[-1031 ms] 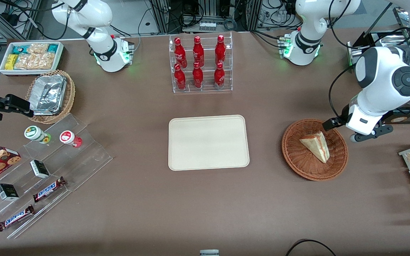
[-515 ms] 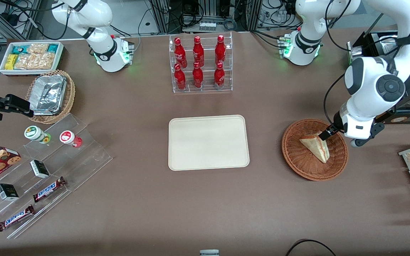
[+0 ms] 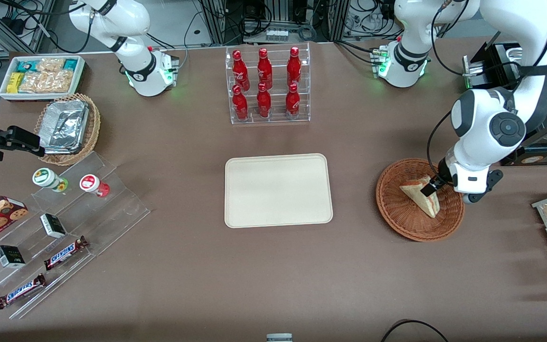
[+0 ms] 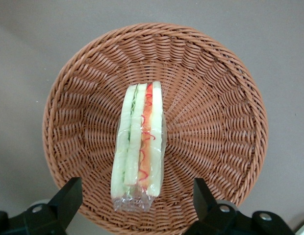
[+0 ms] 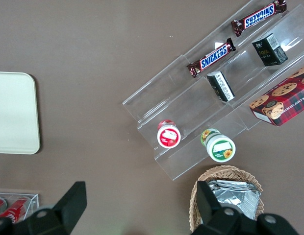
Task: Place sandwich from basket to tray
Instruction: 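Close the left gripper on the sandwich's crust edge and lift it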
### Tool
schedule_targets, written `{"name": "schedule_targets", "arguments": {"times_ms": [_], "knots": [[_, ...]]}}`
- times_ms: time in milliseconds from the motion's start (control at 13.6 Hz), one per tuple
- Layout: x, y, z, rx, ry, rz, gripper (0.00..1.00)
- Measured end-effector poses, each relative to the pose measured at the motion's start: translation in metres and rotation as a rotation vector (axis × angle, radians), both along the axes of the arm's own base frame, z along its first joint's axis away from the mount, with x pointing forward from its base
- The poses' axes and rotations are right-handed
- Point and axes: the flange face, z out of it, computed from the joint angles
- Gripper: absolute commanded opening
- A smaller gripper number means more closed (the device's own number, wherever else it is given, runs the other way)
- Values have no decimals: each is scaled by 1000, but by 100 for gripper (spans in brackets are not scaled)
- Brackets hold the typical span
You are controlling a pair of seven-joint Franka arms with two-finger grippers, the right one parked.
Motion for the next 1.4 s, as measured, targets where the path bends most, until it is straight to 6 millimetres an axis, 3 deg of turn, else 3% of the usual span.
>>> {"name": "schedule_targets", "arguments": {"times_ms": [736, 810, 883, 957, 1104, 1178, 1399], "knots": [[-8, -1, -47, -8, -19, 9, 100], [-11, -1, -53, -10, -25, 9, 96], [-14, -1, -60, -11, -27, 9, 81], [-17, -1, -67, -12, -26, 9, 49], [-20, -1, -72, -11, -20, 10, 9], [-20, -1, -72, -11, -21, 10, 0], [-20, -1, -69, -11, -21, 9, 0]]}}
